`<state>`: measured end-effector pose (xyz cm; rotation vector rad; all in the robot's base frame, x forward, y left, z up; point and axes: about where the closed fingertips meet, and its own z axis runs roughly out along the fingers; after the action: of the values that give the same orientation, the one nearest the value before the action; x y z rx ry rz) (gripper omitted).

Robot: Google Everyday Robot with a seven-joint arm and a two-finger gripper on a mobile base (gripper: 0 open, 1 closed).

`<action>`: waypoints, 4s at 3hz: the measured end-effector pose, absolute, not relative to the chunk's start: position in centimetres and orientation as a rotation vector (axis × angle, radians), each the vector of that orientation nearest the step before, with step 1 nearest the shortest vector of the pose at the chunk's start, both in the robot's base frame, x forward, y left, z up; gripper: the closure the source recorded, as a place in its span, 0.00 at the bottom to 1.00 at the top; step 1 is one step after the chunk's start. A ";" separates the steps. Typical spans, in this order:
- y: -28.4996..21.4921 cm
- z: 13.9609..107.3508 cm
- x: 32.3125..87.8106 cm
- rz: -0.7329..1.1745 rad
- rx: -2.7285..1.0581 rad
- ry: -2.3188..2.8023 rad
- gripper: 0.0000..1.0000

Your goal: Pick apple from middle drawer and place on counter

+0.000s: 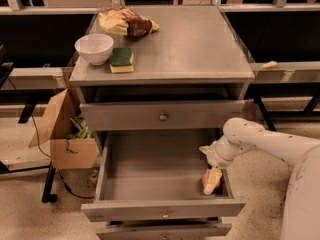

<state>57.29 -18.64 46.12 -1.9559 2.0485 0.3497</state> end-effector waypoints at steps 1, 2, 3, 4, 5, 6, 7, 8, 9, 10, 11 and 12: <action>-19.5 44.4 57.3 0.334 -1.925 2.078 0.00; -20.2 43.2 58.1 0.288 -1.887 2.086 0.00; -20.6 42.5 59.4 0.253 -1.859 2.081 0.10; -21.0 40.9 59.7 0.265 -1.863 2.093 0.08; -21.4 40.0 59.4 0.265 -1.883 2.108 0.08; -22.9 39.2 58.8 0.227 -1.891 2.132 0.10; -24.1 38.3 58.7 0.197 -1.903 2.155 0.29; -24.2 38.1 58.5 0.188 -1.913 2.137 0.52; -23.6 38.5 58.4 0.191 -1.920 2.098 0.76; -22.7 41.1 58.0 0.184 -1.905 2.049 0.98; -21.8 46.8 56.5 0.145 -1.893 1.970 1.00; -21.4 54.4 54.1 0.051 -1.881 1.893 1.00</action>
Offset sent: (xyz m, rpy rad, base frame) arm 0.0216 -0.0280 -0.0387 -0.0184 -0.0891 -0.1034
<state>54.09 -21.41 54.42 -1.8811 1.8932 0.0506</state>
